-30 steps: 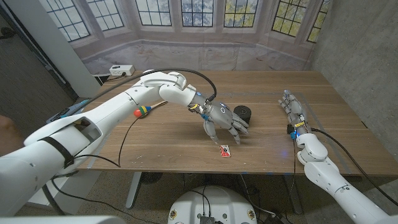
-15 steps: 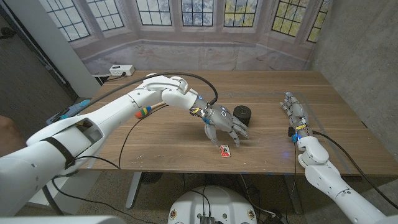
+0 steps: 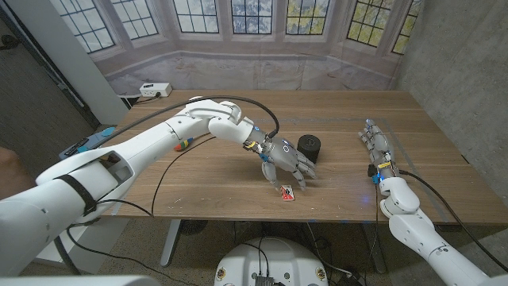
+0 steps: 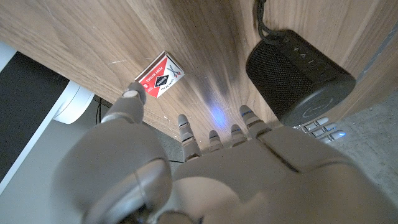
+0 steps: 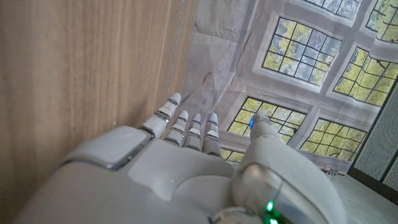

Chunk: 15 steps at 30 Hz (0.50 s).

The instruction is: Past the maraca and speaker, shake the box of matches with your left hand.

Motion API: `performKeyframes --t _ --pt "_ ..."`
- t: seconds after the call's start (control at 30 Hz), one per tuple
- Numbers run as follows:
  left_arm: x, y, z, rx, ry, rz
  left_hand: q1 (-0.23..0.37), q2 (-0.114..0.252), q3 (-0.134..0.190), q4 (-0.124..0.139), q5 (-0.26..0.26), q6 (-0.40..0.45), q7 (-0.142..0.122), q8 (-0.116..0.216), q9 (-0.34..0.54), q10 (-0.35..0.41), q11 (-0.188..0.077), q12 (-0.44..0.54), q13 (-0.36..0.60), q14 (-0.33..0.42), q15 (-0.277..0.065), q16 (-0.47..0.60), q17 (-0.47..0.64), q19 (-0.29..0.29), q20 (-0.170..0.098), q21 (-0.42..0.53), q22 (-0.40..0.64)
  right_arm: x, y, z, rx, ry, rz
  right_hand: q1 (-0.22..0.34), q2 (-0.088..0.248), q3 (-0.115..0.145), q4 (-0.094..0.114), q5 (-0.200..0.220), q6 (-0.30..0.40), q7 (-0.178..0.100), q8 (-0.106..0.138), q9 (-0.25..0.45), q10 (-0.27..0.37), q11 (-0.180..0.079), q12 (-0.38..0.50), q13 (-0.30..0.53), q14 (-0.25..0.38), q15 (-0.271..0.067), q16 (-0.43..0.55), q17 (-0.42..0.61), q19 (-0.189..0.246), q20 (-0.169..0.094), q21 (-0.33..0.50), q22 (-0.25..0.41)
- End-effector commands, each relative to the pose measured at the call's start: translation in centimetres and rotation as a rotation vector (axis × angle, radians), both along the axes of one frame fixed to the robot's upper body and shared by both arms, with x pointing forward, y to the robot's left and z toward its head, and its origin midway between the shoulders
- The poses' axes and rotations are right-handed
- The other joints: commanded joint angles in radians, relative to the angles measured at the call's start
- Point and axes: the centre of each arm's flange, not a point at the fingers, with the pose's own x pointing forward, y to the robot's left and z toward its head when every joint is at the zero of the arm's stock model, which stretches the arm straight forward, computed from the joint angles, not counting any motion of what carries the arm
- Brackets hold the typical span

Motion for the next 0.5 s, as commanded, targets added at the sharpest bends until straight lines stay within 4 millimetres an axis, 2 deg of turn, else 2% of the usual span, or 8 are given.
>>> performKeyframes --t 0.03,0.5 --pt "0.58 -0.33 -0.44 0.012 0.015 -0.003 0.009 0.003 -0.006 0.005 0.006 0.043 0.004 0.014 0.002 -0.010 0.010 -0.004 0.003 -0.009 0.012 -0.005 0.005 0.009 0.004 0.002 0.002 -0.47 0.13 -0.81 0.015 0.003 -0.015 0.014 -0.002 0.002 -0.006 -0.001 0.010 0.003 0.004 0.006 0.007 0.003 0.002 0.003 0.006 -0.001 0.007 0.003 0.011 -0.033 0.004 0.004" --pt "1.34 -1.06 -0.47 0.046 0.035 0.006 0.006 0.007 -0.014 0.011 0.006 0.102 0.004 0.023 -0.002 -0.025 0.026 -0.013 0.001 -0.028 0.014 -0.010 0.005 0.000 0.013 -0.003 0.002 -0.33 0.27 -1.12 0.028 0.004 -0.023 0.015 -0.002 0.003 -0.007 -0.001 0.011 0.002 0.004 0.006 0.007 0.003 0.002 0.003 0.005 -0.002 0.007 0.003 0.011 -0.033 0.003 0.004"
